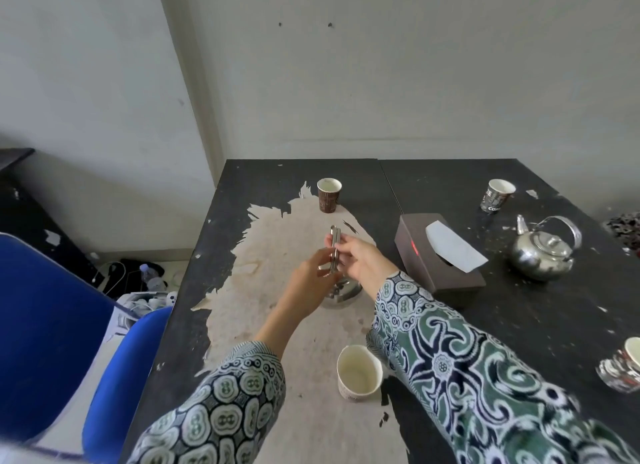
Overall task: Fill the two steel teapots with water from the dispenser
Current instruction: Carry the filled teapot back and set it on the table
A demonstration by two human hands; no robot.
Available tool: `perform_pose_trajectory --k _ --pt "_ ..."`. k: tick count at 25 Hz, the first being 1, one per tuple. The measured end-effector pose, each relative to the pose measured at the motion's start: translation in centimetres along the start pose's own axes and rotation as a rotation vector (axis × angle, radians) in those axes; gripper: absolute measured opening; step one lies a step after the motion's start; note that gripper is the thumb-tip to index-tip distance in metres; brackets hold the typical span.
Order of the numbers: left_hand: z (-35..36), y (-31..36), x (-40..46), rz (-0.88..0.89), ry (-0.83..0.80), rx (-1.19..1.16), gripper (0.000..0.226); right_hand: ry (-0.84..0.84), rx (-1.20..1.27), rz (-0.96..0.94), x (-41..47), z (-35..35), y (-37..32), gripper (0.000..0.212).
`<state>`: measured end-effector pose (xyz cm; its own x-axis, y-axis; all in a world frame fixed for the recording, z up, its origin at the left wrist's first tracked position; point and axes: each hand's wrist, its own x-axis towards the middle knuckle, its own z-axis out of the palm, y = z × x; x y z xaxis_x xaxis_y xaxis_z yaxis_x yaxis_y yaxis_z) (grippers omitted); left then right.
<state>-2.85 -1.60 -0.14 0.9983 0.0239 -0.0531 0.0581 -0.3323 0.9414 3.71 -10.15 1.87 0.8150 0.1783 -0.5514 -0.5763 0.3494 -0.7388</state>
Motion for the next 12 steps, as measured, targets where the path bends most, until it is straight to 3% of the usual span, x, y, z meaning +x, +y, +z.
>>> perform_pose_trajectory --k 4,12 --pt "1.0 -1.9 1.9 -0.010 -0.047 0.118 0.048 0.006 0.055 -0.014 3.4 -1.1 0.1 0.045" --pt "2.5 -5.6 3.6 0.020 -0.046 0.251 0.069 -0.015 -0.176 -0.124 5.8 -3.3 0.8 0.032"
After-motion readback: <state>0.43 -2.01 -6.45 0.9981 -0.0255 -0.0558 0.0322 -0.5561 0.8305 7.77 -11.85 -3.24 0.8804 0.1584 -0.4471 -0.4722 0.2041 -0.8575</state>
